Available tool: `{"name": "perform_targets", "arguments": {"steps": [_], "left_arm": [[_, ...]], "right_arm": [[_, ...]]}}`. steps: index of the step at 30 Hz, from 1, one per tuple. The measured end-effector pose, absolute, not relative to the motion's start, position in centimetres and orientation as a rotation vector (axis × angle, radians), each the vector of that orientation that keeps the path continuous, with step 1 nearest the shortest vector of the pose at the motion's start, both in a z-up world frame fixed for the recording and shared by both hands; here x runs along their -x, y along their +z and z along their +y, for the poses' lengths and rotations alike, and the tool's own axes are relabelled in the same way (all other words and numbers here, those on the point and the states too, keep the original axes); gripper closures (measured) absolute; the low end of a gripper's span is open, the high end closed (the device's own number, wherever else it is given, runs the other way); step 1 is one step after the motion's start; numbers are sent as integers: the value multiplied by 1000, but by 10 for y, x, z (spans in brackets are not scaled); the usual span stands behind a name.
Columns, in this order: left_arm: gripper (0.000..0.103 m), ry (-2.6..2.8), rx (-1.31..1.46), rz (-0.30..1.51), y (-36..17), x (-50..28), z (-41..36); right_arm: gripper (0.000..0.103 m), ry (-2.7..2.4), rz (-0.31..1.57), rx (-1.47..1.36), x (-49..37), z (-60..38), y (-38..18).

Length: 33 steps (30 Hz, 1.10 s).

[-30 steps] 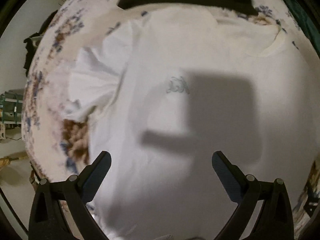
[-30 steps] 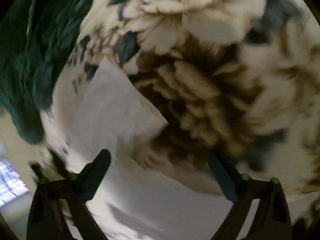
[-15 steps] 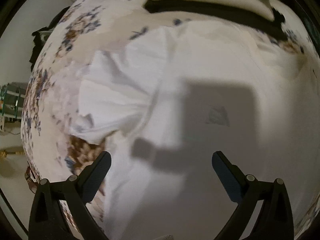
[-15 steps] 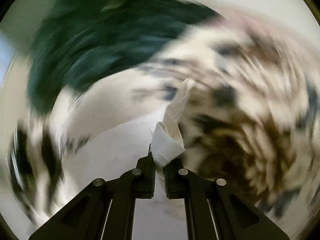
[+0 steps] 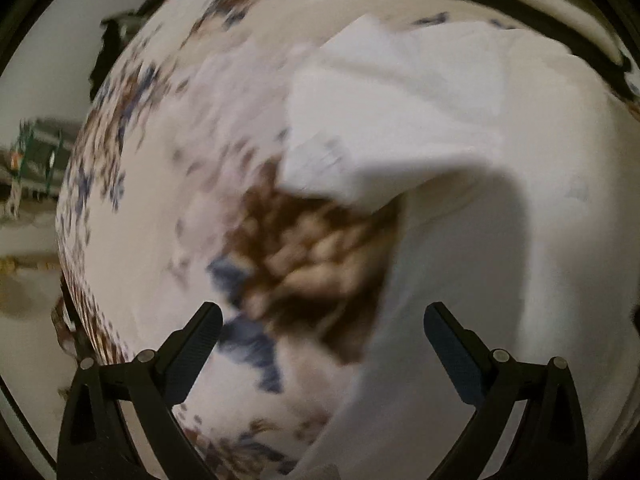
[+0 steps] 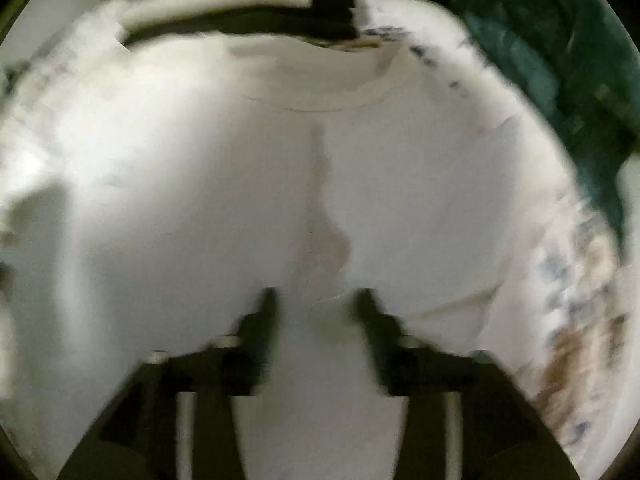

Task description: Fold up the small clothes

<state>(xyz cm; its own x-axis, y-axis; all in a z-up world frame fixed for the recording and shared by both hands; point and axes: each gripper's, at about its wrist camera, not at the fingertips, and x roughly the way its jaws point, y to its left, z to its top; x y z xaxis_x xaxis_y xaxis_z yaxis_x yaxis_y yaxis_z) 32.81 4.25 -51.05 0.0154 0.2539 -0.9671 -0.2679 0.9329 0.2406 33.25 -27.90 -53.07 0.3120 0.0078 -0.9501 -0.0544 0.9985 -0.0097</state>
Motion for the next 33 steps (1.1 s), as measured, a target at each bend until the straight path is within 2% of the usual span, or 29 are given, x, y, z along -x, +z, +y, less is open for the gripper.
{"name": "perform_targets", "arguments": {"steps": [3,7,9,11,12,14,15,16,18,21,25,29,33], "left_arm": [[0,417,172,1528,-515,-317,74],[0,335,694,1500,-534,-313,123],[2,278,1008,1389,-548,-318,144],[2,280,1128,1292,-555,-334,157],[7,295,1134,1264,-557,-342,161],[38,321,1124,1204,-559,-362,167],[82,328,1106,1199,-560,-369,166],[100,324,1078,1198,-560,-380,167],[100,298,1009,1145,-545,-394,162],[100,214,763,1067,-507,-415,141],[100,5,450,1034,-477,-428,73],[97,-228,227,1098,-486,-419,-13],[94,-295,71,1241,-502,-401,-44]], "right_arm": [[43,13,1216,-105,-313,-293,-508],[43,-114,1224,-190,-312,-317,-497],[43,-157,1231,-217,-314,-331,-498],[43,-196,1242,-235,-314,-337,-504],[43,-217,1248,-247,-315,-338,-507],[43,-258,1255,-286,-315,-339,-517],[43,-271,1257,-299,-318,-341,-518],[43,-293,1258,-315,-318,-341,-521],[43,-330,1257,-335,-317,-341,-521],[43,-359,1256,-347,-310,-337,-521],[43,-358,1283,-369,-301,-336,-523],[43,-380,1296,-367,-289,-340,-523],[43,-403,1304,-387,-280,-348,-520]]}}
